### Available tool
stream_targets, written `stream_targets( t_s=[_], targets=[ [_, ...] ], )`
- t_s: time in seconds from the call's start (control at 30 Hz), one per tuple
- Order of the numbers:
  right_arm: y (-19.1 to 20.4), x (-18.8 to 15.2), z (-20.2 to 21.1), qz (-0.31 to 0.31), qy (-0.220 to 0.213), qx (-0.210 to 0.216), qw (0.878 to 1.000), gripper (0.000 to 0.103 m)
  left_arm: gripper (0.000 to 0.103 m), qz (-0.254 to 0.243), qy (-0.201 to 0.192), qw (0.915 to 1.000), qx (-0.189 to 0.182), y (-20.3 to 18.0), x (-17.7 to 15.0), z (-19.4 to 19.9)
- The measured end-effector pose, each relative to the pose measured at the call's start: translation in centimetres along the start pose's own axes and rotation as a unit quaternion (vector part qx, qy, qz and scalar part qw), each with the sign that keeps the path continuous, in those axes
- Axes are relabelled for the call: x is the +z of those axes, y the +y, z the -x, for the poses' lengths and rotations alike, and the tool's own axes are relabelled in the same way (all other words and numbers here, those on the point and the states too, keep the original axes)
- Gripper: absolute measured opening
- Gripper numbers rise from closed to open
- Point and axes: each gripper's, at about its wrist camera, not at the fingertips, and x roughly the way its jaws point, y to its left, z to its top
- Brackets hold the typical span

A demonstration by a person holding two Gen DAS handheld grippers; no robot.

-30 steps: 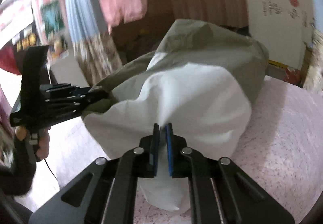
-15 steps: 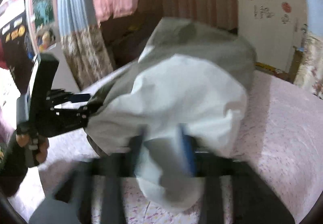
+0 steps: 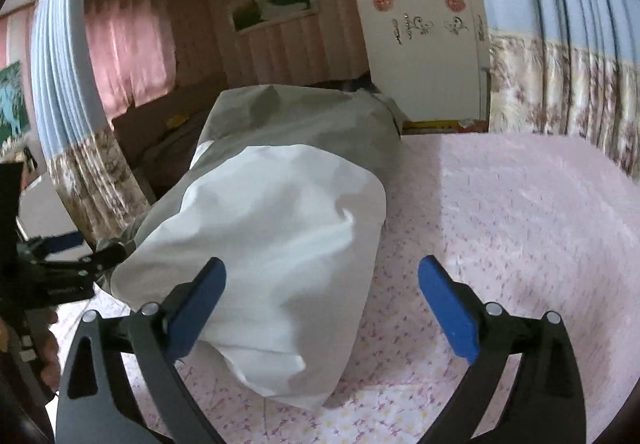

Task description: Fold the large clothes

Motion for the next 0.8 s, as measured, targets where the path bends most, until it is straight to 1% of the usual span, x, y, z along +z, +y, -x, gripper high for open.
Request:
stream_targets(
  t_s=[0.1,0.17,0.23,0.33,0.5,0.63,0.8],
  targets=[
    [-0.7,-0.5,-0.4,-0.013,0.003,-0.007,1.0,0.098,0.1,-0.012,-0.008,0.9999,0.005,-0.3,-0.2,-0.8],
    [-0.7,-1.2,-0.5,-0.019,-0.002,-0.013,1.0,0.099,0.1,-0.015,-0.012,0.9998,-0.005,-0.3,-0.3,-1.1],
    [-0.8,-1.5,-1.0,-0.016,0.005,-0.017,1.0,0.1,0.1,-0.012,-0.012,0.9998,-0.014,-0.3,-0.5,-1.3],
    [-0.9,-1.8,-1.6,-0.023,0.008,-0.005,1.0,0.1,0.1,-0.02,0.006,0.9995,-0.025,-0.5,-0.7,-2.2],
    [-0.7,-1.3,-2.2,0.0,0.005,-0.015,1.0,0.1,0.1,-0.034,0.022,0.9986,-0.033,-0.9,-1.2,-3.6],
    [-0.2,-1.4,-2.6,0.011,0.009,-0.019,1.0,0.1,0.1,-0.047,0.018,0.9984,-0.027,-1.3,-1.8,-4.5],
    [0.0,-1.8,-3.3,0.013,0.011,-0.018,1.0,0.101,0.1,-0.051,0.013,0.998,-0.036,-1.3,-2.0,-5.1]
  ],
)
